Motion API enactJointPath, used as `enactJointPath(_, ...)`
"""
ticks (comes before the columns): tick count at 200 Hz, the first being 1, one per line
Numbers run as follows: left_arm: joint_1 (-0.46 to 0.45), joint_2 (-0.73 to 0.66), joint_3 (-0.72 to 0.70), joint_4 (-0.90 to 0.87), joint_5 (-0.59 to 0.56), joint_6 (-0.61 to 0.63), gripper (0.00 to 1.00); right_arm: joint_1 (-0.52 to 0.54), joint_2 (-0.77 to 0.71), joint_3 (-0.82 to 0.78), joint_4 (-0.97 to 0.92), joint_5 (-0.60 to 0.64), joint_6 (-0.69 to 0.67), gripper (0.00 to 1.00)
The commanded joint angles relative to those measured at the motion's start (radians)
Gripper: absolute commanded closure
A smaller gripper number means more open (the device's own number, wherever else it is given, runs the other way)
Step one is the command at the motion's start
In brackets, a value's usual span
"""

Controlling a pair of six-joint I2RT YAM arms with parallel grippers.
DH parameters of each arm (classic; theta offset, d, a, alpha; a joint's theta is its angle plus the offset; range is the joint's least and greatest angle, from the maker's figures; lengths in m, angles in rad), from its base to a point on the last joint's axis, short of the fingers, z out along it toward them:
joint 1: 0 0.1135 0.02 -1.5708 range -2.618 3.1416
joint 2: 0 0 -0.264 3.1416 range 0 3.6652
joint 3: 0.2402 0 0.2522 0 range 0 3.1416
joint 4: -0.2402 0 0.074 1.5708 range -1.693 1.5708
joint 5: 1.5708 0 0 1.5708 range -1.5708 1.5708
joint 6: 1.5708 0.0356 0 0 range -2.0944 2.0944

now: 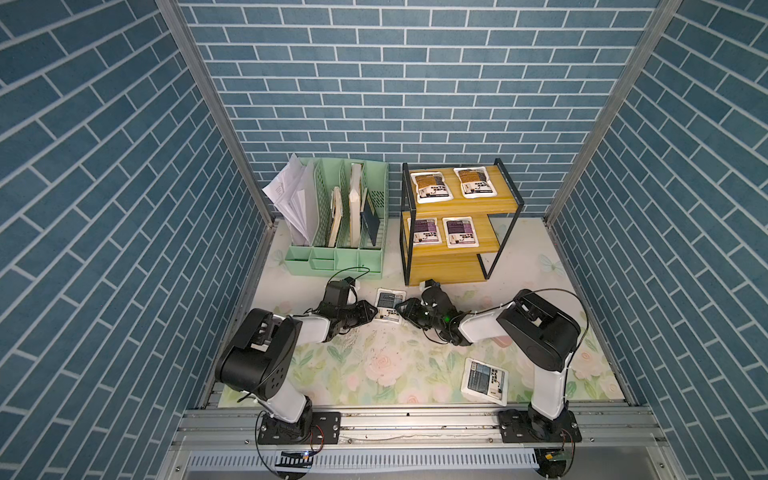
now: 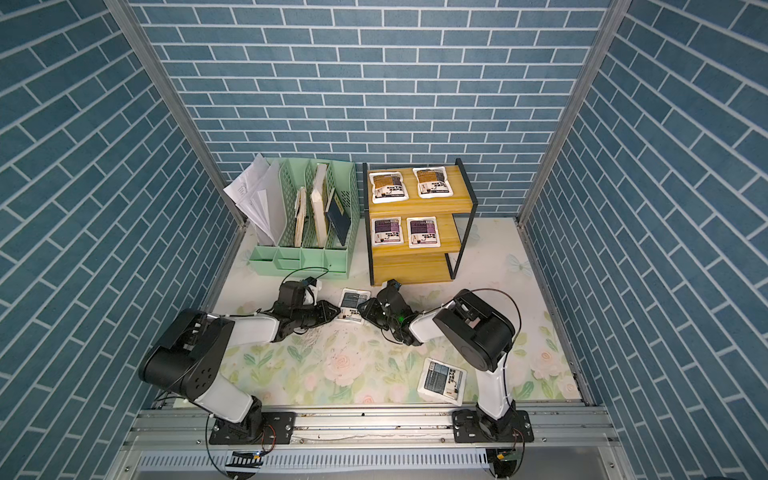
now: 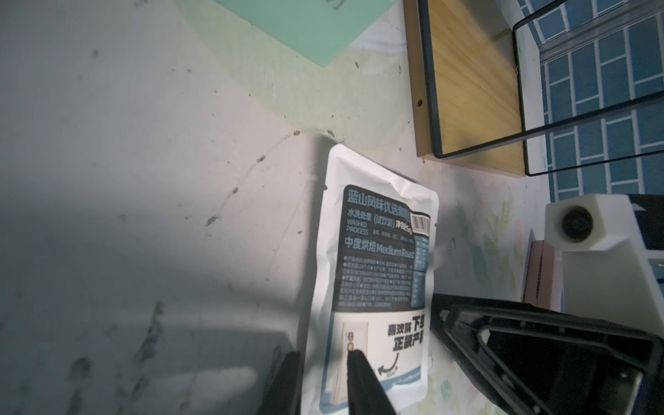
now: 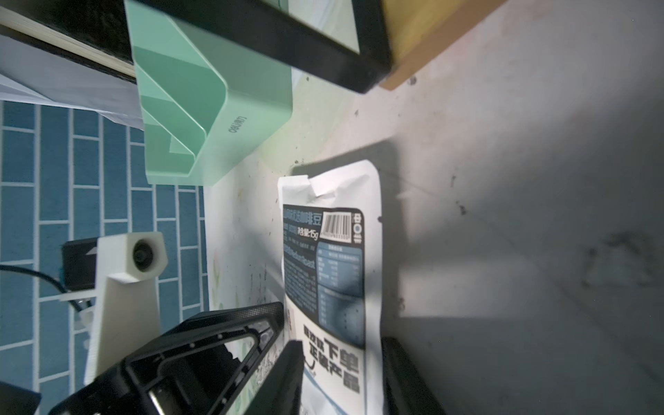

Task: Place the bagged coffee beans on the shelf by color
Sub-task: Pick up the bagged coffee beans at the center of the board.

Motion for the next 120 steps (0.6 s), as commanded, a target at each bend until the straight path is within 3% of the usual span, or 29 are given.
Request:
enactJointPath(1, -0.029, 0.011, -0.018, -0.013, -0.01, 0.013, 0.74, -0.003, 0.047, -0.064, 0.213, -0.041, 0.086, 0.61)
enactJointPath(37, -0.049, -0.003, -0.018, -0.021, -0.032, 0.013, 0.78, -0.007, 0.102, -0.105, 0.408, -0.063, 0.163, 0.67)
enactJointPath(120, -0.06, -0.048, -0.048, -0.03, -0.039, -0.003, 0.75, -0.032, 0.049, -0.174, 0.432, -0.054, 0.119, 0.87)
